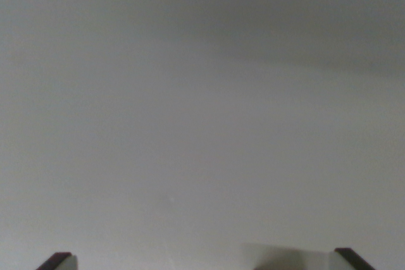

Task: Pick yellow cube

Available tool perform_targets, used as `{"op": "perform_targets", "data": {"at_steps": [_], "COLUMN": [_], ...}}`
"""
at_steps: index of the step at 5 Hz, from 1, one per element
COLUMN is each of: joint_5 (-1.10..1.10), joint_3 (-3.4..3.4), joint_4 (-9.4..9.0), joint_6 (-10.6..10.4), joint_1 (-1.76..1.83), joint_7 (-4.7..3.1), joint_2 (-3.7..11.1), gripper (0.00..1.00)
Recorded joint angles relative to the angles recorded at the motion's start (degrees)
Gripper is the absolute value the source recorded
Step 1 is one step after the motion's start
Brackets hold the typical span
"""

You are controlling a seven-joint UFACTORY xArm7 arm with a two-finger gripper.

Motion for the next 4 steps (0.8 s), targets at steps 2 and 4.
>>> {"op": "perform_targets", "data": {"at_steps": [2, 4], "joint_5": [0.36, 0.72], "joint_3": [-0.48, -0.94], "joint_4": [-2.51, -4.96], "joint_6": [-2.72, -5.38], "joint_1": [-0.31, -0.62], "joint_7": [-0.92, -1.81], "joint_2": [0.46, 0.91], "gripper": [0.00, 0.00]}}
